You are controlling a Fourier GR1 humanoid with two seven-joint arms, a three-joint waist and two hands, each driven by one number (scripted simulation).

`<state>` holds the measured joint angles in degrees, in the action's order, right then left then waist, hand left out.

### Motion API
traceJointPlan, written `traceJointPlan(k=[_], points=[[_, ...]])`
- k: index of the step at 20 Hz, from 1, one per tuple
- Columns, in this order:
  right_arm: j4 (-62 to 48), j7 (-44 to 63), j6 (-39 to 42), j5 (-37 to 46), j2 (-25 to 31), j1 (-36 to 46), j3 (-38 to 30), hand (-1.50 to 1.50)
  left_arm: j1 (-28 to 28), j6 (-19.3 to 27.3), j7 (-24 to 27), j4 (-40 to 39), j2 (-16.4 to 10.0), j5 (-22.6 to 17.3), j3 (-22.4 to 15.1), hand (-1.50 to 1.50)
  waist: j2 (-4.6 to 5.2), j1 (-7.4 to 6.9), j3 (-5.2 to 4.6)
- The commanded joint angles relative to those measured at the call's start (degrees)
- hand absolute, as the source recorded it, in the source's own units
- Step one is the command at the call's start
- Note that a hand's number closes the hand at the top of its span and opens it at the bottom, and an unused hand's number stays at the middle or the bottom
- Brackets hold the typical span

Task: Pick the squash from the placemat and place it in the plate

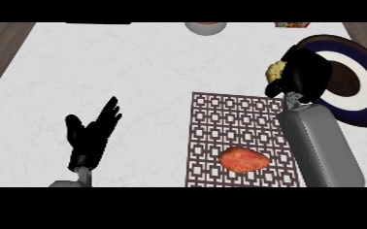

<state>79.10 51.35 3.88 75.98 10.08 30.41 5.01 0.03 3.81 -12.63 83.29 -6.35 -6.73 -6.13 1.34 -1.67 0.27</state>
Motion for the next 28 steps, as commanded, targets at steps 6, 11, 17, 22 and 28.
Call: traceJointPlan(k=[6,11,17,22,28], points=[[-5.0,21.9,-17.7,18.4,3.6,13.3,-12.0,1.50,-1.6,-1.9,0.1,-0.1,0.2,0.6,-2.2,0.00,1.94,-4.97,-0.28],[-6.4,27.2,-24.2,27.9,3.7,15.7,-17.3,1.50,-3.0,-1.2,-0.5,-0.2,1.2,1.0,-2.9,0.00,2.18,-5.08,-0.10],[-4.5,29.2,-33.6,36.0,2.1,15.8,-23.2,1.50,-3.5,-1.4,-0.8,-0.1,0.3,0.8,-2.0,0.00,1.93,-4.99,0.11],[-6.2,30.6,-38.6,43.0,0.4,12.2,-29.1,1.50,-2.6,-1.7,-0.7,-0.4,-0.3,0.4,-1.3,0.00,1.72,-4.31,0.11],[-4.8,31.5,-45.0,50.3,-0.8,7.9,-36.7,1.50,-2.0,-0.3,-0.7,-1.6,0.9,0.7,-1.2,0.00,0.88,-2.09,0.07]])
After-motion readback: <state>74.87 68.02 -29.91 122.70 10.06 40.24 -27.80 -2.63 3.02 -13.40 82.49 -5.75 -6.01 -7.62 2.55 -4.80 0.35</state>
